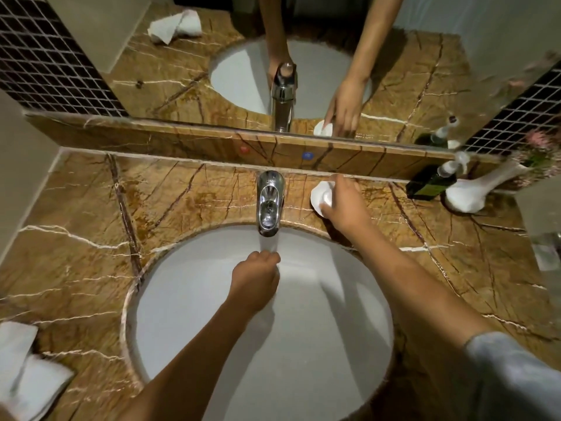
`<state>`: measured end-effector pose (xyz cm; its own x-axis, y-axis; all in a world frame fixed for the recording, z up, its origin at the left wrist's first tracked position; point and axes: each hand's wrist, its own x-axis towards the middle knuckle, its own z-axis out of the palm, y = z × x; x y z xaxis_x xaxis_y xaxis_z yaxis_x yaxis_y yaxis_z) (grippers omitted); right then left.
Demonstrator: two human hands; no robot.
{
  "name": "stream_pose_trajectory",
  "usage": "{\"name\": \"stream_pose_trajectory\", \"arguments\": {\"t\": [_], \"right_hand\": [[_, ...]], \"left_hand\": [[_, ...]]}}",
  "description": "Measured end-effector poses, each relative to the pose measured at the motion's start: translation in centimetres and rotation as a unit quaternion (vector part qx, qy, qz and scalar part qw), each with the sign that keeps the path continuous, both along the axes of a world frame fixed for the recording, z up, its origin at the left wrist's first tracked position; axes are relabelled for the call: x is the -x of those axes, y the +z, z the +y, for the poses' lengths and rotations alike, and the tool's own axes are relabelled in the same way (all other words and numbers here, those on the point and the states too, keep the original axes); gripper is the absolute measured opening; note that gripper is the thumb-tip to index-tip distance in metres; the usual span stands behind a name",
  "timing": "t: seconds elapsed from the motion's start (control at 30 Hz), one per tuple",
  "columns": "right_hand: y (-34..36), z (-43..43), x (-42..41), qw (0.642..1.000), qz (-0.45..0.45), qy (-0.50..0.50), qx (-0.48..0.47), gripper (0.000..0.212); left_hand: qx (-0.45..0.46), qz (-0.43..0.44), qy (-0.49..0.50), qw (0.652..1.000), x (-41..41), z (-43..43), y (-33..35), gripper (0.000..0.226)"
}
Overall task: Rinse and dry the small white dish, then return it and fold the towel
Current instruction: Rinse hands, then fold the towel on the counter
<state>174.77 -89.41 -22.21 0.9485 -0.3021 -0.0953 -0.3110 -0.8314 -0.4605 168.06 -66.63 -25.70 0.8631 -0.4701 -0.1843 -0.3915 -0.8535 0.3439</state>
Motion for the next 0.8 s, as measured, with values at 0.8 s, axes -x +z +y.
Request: {"name": "stream_pose_trajectory", "arguments": {"t": [0.8], "right_hand": [[3.6,14.7,12.3,0.968,-0.018,0.247,0.037,0.028]], "left_hand": [[-0.043,-0.079,0.051,0.995,4.4,9.3,7.5,0.033]]}}
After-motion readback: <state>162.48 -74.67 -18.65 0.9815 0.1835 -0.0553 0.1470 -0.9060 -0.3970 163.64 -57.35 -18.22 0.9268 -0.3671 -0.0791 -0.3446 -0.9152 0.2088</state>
